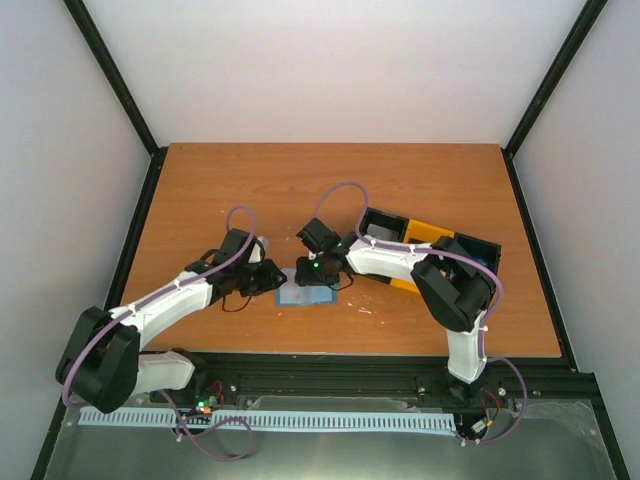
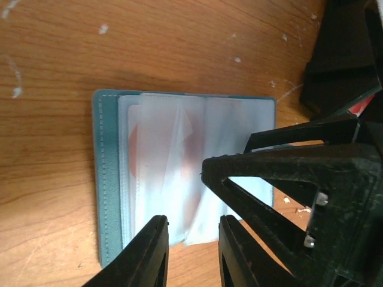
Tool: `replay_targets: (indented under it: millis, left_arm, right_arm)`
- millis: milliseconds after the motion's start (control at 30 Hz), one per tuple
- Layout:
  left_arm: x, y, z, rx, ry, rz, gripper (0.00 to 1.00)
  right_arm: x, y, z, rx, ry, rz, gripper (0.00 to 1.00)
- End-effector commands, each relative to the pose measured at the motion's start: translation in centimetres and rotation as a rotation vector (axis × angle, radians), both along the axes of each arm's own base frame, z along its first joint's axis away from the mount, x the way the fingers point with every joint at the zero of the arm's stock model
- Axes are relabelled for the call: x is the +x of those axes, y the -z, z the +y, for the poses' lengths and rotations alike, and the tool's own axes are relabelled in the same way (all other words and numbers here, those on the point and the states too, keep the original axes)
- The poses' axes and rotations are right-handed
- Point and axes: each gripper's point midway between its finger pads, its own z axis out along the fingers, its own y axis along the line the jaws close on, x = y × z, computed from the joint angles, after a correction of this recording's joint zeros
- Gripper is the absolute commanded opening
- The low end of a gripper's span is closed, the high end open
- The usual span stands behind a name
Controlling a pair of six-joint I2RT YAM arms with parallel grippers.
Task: Put the credit cards into the card holder
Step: Turn over the card slot in the card holder.
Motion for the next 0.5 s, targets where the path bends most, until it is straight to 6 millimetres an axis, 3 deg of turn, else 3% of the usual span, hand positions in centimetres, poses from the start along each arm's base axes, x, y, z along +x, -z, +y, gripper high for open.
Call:
replay_targets:
  millis: [0,267,467]
  left_arm:
    - [-0.6,1.3,1.7,0.054,-0.071,0.056,0.26]
    - [-0.7,1.5,2.1,0.061,-0.082,0.064,0.27]
    - [-0.5,1.7,2.9,0.084,-0.121,0.073,0.28]
  right_arm:
    - [0.4,-1.8,1.9,0.161,0.001,0.008,0.46]
    - [-0.2,-3.2,3.7,0.34,-0.048,0.031,0.53]
    - [-0.9,-5.6,5.0,0.467,-0.13,0.006,0.54]
